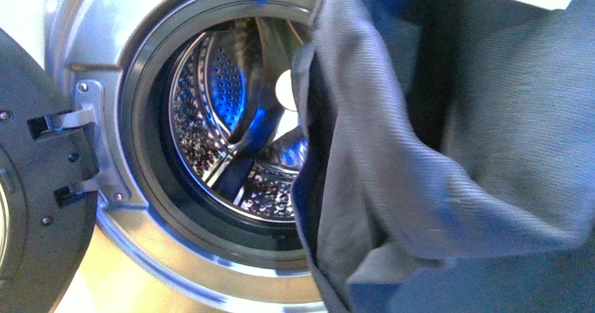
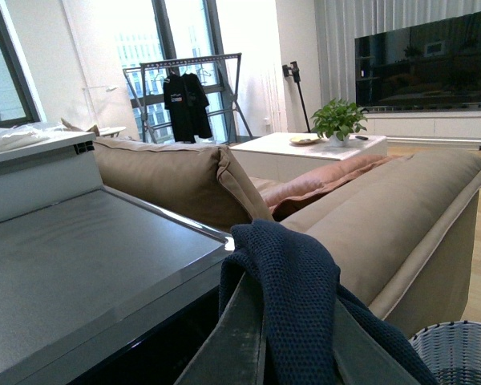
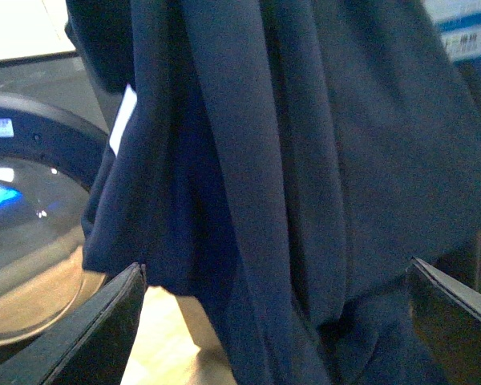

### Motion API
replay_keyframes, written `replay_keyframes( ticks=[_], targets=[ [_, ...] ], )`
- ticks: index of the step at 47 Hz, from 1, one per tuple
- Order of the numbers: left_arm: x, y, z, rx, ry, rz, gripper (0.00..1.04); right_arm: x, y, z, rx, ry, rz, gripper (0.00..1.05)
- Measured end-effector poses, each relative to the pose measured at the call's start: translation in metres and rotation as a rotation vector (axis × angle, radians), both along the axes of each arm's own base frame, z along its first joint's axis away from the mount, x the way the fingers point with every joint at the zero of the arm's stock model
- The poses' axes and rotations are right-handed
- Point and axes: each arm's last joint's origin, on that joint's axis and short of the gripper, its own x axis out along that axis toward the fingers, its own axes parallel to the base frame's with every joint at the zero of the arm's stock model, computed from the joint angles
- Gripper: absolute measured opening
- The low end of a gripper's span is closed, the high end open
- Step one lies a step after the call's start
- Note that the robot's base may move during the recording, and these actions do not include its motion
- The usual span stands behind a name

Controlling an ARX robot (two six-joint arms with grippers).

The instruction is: Collect clothes from washing machine

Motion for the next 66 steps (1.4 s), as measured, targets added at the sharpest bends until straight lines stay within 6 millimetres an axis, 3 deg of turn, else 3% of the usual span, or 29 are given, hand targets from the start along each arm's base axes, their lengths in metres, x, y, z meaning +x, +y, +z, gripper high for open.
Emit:
replay_keyframes(
  ticks=[7,12,21,30,49,66],
  targets=[
    [0.000,0.000,0.000,0.000,0.000,0.001,0.07,0.014,0.004,0.027,0.002,-0.046,0.011,0.97],
    [0.000,0.000,0.000,0.000,0.000,0.001,0.07,0.025,0.016,0.052,-0.018,-0.090,0.047,0.97],
    [0.000,0.000,0.000,0.000,0.000,0.001,0.07,0.030,0.041,0.074,-0.057,-0.152,0.099,0.97],
    [0.000,0.000,0.000,0.000,0.000,0.001,0.07,0.046,0.064,0.083,-0.073,-0.178,0.103,0.97],
    [0.000,0.000,0.000,0.000,0.000,0.001,0.07,0.110,0.092,0.093,-0.121,-0.210,-0.012,0.97],
    [0.000,0.000,0.000,0.000,0.000,0.001,0.07,0.159,0.075,0.098,-0.175,-0.213,-0.118,0.97]
  ],
)
